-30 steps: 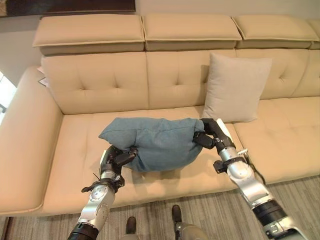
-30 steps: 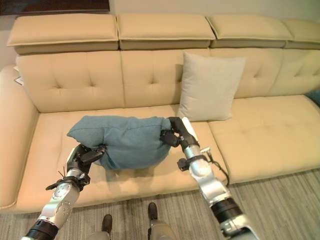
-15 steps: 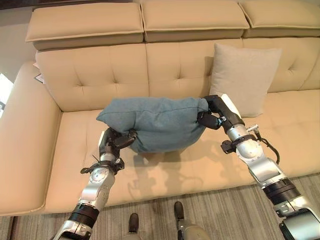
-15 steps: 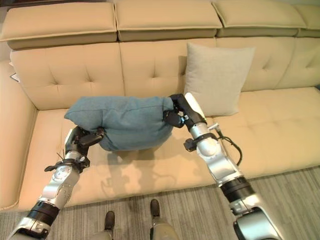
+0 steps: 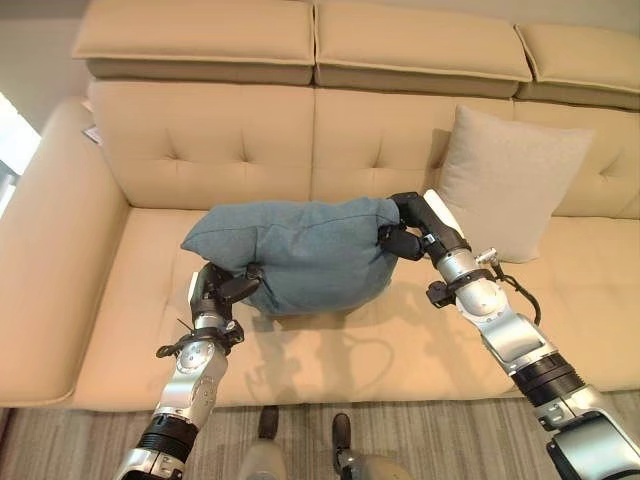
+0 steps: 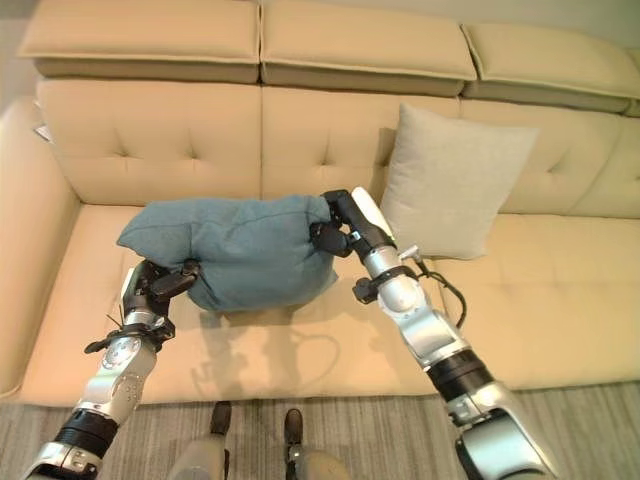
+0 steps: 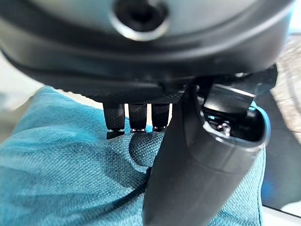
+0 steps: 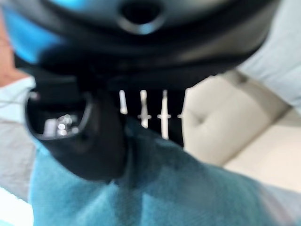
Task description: Pick up all the scattered cushions and arrange them neatly on the sofa.
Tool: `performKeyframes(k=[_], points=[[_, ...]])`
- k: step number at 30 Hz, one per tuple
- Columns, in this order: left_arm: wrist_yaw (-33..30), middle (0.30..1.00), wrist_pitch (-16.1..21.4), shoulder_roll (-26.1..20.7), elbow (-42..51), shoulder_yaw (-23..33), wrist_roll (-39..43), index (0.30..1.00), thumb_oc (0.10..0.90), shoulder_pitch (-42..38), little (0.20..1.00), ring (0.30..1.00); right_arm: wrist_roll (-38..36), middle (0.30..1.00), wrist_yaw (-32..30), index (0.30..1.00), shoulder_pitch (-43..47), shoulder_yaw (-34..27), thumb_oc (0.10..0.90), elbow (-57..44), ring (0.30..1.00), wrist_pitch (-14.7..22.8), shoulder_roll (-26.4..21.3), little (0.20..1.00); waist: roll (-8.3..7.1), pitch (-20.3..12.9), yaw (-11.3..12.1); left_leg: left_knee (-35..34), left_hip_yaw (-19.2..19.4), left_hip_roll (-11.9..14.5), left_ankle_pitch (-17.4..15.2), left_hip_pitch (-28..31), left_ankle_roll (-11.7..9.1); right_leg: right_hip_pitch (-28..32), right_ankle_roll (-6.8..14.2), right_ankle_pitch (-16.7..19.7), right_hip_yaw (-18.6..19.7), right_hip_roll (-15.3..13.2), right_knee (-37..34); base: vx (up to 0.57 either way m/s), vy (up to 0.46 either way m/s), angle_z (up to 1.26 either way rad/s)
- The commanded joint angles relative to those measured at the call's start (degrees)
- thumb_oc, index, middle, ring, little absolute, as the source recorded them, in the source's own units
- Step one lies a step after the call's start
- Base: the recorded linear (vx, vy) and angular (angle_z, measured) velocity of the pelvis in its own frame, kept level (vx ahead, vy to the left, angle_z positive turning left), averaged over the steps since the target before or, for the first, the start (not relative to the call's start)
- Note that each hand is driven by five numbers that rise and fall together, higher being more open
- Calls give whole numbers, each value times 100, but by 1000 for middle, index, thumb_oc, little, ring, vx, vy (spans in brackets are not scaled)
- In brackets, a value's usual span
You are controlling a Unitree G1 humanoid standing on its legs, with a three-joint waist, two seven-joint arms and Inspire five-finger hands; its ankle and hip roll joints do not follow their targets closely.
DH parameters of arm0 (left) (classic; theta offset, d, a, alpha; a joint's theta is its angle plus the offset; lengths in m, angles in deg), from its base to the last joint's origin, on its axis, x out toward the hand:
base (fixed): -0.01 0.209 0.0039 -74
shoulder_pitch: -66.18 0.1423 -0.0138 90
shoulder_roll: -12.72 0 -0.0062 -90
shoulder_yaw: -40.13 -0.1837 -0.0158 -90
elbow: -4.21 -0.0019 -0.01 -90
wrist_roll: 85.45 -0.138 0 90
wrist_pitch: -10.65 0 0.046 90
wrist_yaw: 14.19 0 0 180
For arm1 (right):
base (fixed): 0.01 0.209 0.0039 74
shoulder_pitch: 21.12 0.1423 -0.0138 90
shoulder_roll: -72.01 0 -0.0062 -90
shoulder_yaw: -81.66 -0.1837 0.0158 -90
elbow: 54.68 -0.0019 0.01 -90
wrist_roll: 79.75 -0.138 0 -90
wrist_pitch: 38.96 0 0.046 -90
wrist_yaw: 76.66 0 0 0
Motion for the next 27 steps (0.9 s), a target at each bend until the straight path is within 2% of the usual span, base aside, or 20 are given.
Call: performKeyframes(k=[1,3,4,6,7,8,11,13,16,19,25,27], points=[[204,300,715,-201,907,-160,-589,300,400,-657,300,300,-586,300,-35,300,364,-169,400,-185,300,693,768,300,-253,-851,31,740,207,-90,-642,-469,203,347,880,-328,-243,-771,1826,89,55,-25],[151,300,705,-193,870,-161,-618,300,400,-663,300,300,-855,300,-19,300,278,-231,400,-82,300,723,948,300,-262,-863,22,712,237,-82,-698,-362,222,280,882,-233,-324,-881,1916,185,48,-18],[155,300,690,-220,822,-93,-643,300,400,-701,300,300,-1055,300,60,300,282,-245,400,47,300,666,1041,300,-248,-911,9,578,272,-59,-782,-152,217,186,880,-113,-563,-1160,1648,267,5,-6],[135,300,710,-236,723,-95,-628,300,400,-778,300,300,-1307,300,115,300,329,-233,400,132,300,691,1087,300,-212,-925,-28,503,296,-36,-847,-20,170,63,842,-145,-749,-1303,1124,235,-34,-6],[131,300,715,-240,679,-110,-647,300,400,-837,300,300,-1396,300,143,300,354,-241,400,172,300,668,1087,300,-205,-917,-76,472,281,-65,-883,45,149,12,831,-171,-752,-1314,740,249,-53,-14],[182,300,762,-332,651,-139,-700,300,400,-894,300,300,-1434,300,182,300,376,-231,400,273,300,651,966,300,-250,-868,-162,493,230,-176,-939,113,94,-8,927,-66,-499,-1283,276,226,-67,-6],[131,300,772,-313,471,-232,-718,300,400,-1120,300,300,-1586,300,152,300,558,-194,400,464,300,663,972,300,-304,-864,-154,444,233,-254,-968,173,77,77,966,58,-387,-1289,74,102,-48,30],[-74,300,765,-206,208,-378,-854,300,400,-1448,300,300,-1798,300,32,300,1034,-14,400,763,300,650,842,300,-261,-868,-137,306,180,-230,-874,84,54,17,948,126,-331,-1235,-106,45,-76,38],[-401,300,790,17,-22,-465,-844,300,400,-1756,300,300,-1800,300,-79,300,1515,159,400,996,300,598,720,300,-253,-776,-83,254,102,-211,-786,-119,21,-95,930,171,-374,-1218,-185,-72,-90,8],[-940,300,839,146,-496,-668,-1148,300,400,-2573,300,300,-2058,300,-541,300,2378,334,400,1640,300,621,710,300,-226,-558,6,228,-31,-202,-615,-573,-16,-437,877,205,-377,-1136,-165,-174,-117,5],[-1594,300,974,393,-959,-695,-1351,300,400,-3237,300,300,-2031,300,-862,300,3171,651,400,2052,300,636,701,300,-202,-380,35,133,-142,-169,-445,-876,-57,-776,837,185,-347,-1091,-87,-59,-53,6],[-1997,300,1065,450,-1288,-813,-1454,300,400,-3743,300,300,-2041,300,-1092,300,3671,821,400,2393,300,738,733,300,-194,-246,54,133,-175,-165,-390,-1025,-86,-935,843,182,-333,-1083,-24,-80,-37,0]])
